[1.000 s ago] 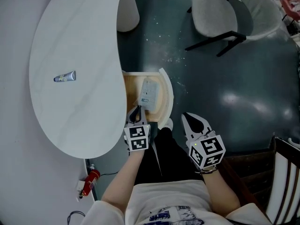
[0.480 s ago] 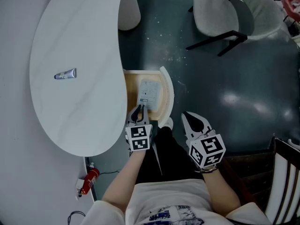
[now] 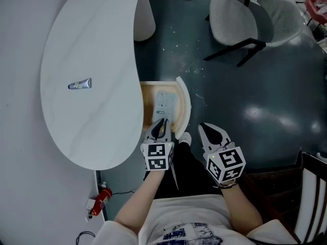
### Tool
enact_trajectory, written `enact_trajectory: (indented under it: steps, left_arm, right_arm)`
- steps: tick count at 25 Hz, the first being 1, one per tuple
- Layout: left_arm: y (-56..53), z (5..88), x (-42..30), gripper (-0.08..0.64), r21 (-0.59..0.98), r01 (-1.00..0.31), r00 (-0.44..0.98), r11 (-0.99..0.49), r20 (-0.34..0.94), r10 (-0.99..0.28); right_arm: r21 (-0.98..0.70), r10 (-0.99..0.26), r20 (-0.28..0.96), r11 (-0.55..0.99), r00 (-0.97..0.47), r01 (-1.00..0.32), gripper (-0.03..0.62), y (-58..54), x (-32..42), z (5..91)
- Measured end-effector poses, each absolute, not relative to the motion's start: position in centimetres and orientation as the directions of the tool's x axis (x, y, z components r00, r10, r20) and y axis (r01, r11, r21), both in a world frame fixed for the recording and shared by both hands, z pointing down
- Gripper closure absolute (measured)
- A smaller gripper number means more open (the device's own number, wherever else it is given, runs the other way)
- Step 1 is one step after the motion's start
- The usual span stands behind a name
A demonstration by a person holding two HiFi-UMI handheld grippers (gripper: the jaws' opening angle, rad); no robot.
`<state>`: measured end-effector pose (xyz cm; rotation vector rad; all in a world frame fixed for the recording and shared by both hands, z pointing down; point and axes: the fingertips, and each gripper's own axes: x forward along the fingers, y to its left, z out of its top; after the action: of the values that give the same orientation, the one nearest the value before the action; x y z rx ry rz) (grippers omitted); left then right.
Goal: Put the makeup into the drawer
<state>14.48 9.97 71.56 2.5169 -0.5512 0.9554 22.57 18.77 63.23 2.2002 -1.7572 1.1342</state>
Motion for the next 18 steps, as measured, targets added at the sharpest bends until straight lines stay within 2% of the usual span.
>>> enact_trajectory:
  steps: [8,18]
  left_arm:
    - [11.6,65.8,13.9,0.492,0.289,-0.409,0.759,-0.865,0.634,-0.147]
    - [8.3,56.9,9.8,0.492,0.262,-0.368,0.814,-0.892,0.554,-0.173]
  right_arm:
    - [-0.340,-0.813,0.577,-0.321,0.074,-0.884,0.572,18.0,21.1,59.3]
    - [-0.300,-0.851,0.514,-0.291,0.102,-0.908,0.572,14.0,17.2,52.3]
